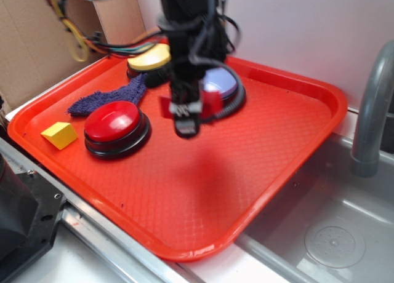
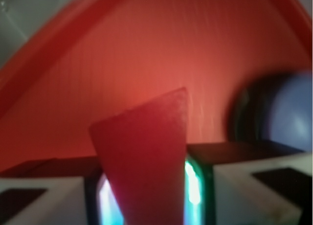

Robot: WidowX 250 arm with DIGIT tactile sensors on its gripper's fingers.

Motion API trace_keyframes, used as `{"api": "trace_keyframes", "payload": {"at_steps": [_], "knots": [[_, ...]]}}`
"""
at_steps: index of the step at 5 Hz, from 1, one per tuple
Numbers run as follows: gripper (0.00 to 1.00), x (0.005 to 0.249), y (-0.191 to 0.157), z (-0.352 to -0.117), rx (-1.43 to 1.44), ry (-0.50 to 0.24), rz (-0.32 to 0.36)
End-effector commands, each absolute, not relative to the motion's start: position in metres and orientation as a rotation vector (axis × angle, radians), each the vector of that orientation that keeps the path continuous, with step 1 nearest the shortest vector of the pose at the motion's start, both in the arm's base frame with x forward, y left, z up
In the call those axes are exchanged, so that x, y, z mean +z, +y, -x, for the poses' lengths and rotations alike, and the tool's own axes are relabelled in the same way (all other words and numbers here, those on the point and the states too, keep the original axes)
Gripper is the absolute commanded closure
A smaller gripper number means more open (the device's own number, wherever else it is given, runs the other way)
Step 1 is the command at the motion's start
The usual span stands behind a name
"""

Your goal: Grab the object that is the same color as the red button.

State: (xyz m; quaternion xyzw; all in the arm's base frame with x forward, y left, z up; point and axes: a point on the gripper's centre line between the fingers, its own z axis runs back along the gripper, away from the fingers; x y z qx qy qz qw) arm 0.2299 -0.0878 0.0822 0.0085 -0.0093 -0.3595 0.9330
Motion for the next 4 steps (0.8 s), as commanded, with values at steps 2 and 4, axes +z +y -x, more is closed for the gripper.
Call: {"api": "trace_keyframes", "payload": {"at_steps": [2, 4], "knots": [[1.0, 0.187, -0.031, -0.195, -0.055, -0.066, 0.005], [1.0, 0.187, -0.027, -0.191, 0.115, -0.089, -0.002]]}}
